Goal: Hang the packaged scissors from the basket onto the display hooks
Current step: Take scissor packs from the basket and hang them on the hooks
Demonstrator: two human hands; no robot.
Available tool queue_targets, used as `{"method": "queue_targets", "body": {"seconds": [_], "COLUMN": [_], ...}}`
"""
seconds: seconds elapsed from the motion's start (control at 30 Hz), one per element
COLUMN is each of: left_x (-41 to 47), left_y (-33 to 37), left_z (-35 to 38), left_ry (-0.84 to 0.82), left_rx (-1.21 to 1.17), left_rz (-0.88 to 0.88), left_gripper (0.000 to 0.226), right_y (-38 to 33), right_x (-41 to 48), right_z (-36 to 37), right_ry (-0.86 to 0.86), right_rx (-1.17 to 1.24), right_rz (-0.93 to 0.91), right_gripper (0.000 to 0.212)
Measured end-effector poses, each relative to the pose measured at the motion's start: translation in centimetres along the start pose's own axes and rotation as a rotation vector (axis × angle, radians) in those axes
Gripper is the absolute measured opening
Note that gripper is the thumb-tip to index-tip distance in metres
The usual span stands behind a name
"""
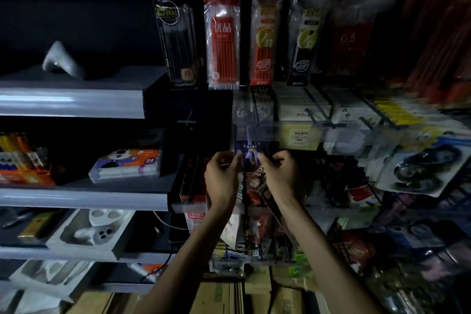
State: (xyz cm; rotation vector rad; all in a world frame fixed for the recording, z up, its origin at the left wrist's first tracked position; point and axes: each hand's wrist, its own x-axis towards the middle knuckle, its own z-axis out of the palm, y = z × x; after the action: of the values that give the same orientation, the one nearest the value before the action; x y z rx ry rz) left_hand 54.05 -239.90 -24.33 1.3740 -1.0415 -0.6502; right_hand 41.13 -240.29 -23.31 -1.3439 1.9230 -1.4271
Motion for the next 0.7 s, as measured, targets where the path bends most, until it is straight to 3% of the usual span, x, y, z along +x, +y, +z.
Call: {"method": "queue_targets", "body": {"seconds": [0.2, 0.7], "left_x": [0.6, -1.6], "left_y": [0.9, 1.5], "left_z": [0.4, -1.9], "left_ry": [0.012, -0.039], "left_rx": [0.026, 0.073], "left_rz": [-0.032, 0.057], "left_gripper": [0.030, 0.020], "right_y": [-0.6, -0.4], "right_x": [0.9, -0.9], "right_z": [0.8, -0.5], "right_ry": [-0.022, -0.001], "right_rx": [0.070, 0.084], "right_rz": [0.062, -0.024], "right_gripper": [0.052, 0.036]}}
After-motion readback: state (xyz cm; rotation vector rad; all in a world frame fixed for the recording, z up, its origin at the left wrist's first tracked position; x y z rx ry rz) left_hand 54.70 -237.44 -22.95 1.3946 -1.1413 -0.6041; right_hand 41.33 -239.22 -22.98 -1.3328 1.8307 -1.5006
